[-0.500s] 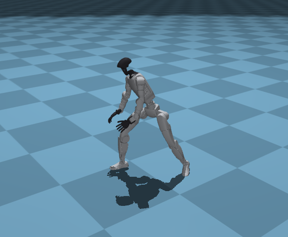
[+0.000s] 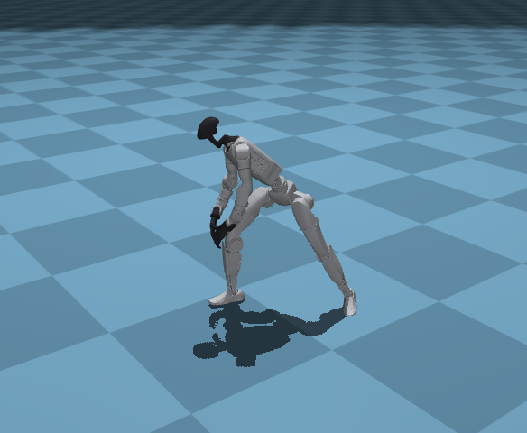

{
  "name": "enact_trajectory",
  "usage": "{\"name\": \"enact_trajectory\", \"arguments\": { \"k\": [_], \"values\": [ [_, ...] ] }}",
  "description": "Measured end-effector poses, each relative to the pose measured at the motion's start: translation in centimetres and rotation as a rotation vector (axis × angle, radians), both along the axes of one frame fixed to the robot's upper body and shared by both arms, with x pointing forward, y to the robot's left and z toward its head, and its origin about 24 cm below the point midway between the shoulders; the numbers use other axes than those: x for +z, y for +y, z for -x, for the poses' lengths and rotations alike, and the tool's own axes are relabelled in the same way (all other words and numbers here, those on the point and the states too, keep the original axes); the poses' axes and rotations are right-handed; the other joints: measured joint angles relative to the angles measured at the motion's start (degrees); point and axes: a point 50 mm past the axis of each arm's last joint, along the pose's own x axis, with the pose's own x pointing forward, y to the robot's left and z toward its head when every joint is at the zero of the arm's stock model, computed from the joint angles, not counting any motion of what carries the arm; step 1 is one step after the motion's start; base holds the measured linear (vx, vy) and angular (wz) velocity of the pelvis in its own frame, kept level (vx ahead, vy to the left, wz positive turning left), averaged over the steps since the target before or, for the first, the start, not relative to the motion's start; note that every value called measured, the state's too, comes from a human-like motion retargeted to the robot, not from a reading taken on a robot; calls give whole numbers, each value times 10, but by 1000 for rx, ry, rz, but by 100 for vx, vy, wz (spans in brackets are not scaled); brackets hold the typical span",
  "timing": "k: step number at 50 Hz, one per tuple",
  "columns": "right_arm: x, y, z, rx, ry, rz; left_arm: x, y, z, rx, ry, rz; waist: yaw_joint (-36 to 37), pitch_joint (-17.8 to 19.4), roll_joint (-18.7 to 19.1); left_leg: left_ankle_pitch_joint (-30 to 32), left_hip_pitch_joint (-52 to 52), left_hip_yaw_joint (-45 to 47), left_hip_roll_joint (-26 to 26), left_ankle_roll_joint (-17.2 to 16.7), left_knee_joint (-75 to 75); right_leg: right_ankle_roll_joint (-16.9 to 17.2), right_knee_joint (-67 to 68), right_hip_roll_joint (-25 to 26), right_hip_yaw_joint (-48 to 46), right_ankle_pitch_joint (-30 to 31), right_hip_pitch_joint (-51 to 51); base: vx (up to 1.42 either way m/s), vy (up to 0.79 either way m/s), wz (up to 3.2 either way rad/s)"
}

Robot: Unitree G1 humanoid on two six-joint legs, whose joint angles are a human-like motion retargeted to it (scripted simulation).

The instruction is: Kungfu

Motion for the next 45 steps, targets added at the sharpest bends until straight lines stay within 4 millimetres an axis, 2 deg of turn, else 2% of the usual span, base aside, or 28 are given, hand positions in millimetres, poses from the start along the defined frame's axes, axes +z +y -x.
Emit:
{"name": "enact_trajectory", "arguments": {
  "k": [3, 5, 9, 11, 13, 15, 18, 21, 24, 29, 32, 35, 38, 40, 42, 45],
  "values": [
    [4, 22, 9, 144, 84, -85, -7, 27, 12, 31, 42, -4, 2, 0, 7, -13, 10, -5, -6, 0, -3, 4, -6, -7, -6, 2, 17, 3, 18, 0],
    [9, 41, 19, 262, 148, -168, -11, 48, 28, 63, 94, -26, 3, -2, 10, -22, 18, -1, -10, 0, -7, 6, -9, -14, -8, 4, 24, 4, 17, 4],
    [28, 83, 56, 551, 257, -383, -13, 84, 84, 135, 194, -55, 9, -7, 14, -43, 32, -5, -20, 0, -8, 17, -15, -26, -7, 10, 42, 8, 19, 7],
    [34, 100, 76, 643, 250, -480, -6, 90, 113, 144, 157, -59, 17, -15, 15, -50, 41, -12, -29, 0, -8, 22, -20, -35, -6, 14, 54, 14, 17, 9],
    [38, 113, 92, 697, 211, -565, 0, 90, 134, 150, 87, -62, 26, -26, 14, -52, 51, -20, -41, 0, -10, 27, -25, -45, -1, 18, 64, 13, 18, 22],
    [38, 120, 102, 715, 176, -645, 0, 89, 149, 160, 36, -100, 32, -37, 14, -54, 62, -29, -53, 0, -14, 33, -31, -58, 2, 22, 79, 12, 19, 32],
    [26, 123, 107, 688, 189, -718, -12, 92, 161, 193, 46, -220, 42, -52, 14, -56, 80, -40, -67, 0, -20, 41, -46, -74, 4, 29, 108, 8, 23, 30],
    [11, 120, 108, 644, 253, -737, -26, 93, 166, 214, 105, -302, 47, -63, 10, -66, 95, -54, -84, 0, -28, 47, -64, -88, 5, 41, 133, 5, 20, 23],
    [5, 114, 106, 622, 282, -723, -32, 91, 167, 205, 154, -284, 42, -70, 4, -80, 106, -61, -98, 0, -34, 55, -86, -103, 0, 59, 152, 1, 21, 14],
    [8, 100, 98, 581, 252, -706, -30, 92, 159, 219, 135, -171, 30, -62, -5, -89, 113, -58, -121, 0, -21, 63, -139, -110, -19, 99, 170, 3, 25, -46],
    [10, 96, 94, 558, 234, -713, -24, 100, 150, 263, 103, -104, 21, -58, -5, -86, 106, -47, -126, 0, -14, 42, -162, -111, -42, 94, 165, -1, 17, -64],
    [11, 91, 89, 526, 213, -719, -13, 110, 139, 312, 52, -16, 16, -59, 6, -84, 100, -24, -118, 0, -19, -9, -154, -110, -90, 66, 151, -1, 3, -74],
    [10, 84, 87, 478, 175, -738, 3, 123, 125, 350, -19, 81, 13, -66, 16, -76, 92, -7, -101, 0, -23, -63, -115, -114, -143, 11, 136, 2, -13, -62],
    [8, 77, 86, 423, 146, -769, 18, 132, 116, 363, -84, 140, 9, -74, 16, -64, 93, 8, -95, 0, -25, -75, -81, -129, -180, -16, 133, 4, -31, -30],
    [4, 67, 84, 349, 117, -816, 36, 139, 108, 361, -162, 202, -1, -83, 16, -33, 100, 17, -88, 0, -23, -72, -53, -132, -181, -23, 126, 10, -46, -15],
    [1, 50, 82, 236, 76, -898, 64, 146, 99, 365, -307, 323, -19, -99, 16, 61, 116, 31, -84, 0, -9, -66, -25, -118, -148, -12, 107, 13, -69, -30]
  ]
}}
